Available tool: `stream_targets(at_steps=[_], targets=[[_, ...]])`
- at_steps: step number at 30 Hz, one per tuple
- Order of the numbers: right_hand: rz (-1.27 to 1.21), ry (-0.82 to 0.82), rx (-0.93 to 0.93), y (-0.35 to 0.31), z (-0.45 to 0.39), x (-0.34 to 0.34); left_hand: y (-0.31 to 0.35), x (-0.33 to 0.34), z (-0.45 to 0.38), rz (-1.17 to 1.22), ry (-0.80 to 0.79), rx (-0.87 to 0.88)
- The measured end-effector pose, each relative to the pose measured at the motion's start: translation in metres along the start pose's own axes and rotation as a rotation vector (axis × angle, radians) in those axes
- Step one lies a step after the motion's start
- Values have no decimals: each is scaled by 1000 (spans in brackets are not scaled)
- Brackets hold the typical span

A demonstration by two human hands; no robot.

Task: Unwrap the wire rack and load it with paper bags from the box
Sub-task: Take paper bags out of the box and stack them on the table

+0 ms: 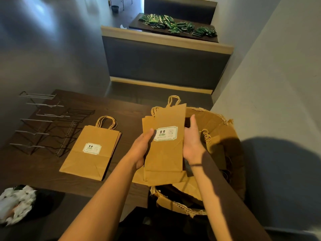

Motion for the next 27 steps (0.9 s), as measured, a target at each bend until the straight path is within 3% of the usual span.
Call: stream_targets(at_steps=[2, 7, 13, 17, 20, 22, 25, 27], targets=[[57, -108, -15, 2, -1, 9, 3, -8, 0, 27, -1, 47], [680, 54, -338, -6, -12, 0, 13, -10, 5, 53, -27, 116], [912, 64, -493, -1, -8, -3, 16, -22, -2, 66, 15, 137], [719, 340, -280, 4, -48, -91, 13, -48, -9, 176, 136, 74], [741, 515, -38, 42, -80, -168, 8, -63, -11, 267, 181, 35], [825, 539, 83, 75, -89, -198, 6, -67, -11, 283, 186, 23], [1288, 609, 66, 96, -96, -215, 0, -69, -11, 287, 178, -3], [1349, 636, 45, 102, -96, -207, -4, -72, -12, 296, 183, -7]])
Point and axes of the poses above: each hand's wrist, its own z-axis away from the middle knuckle, its own x-axis out of the palm, y = z × x, the point moved 10 cm from there along -z, towards the middle knuckle, and after that the axes turned 8 degrees about y, right-handed, at the moved point
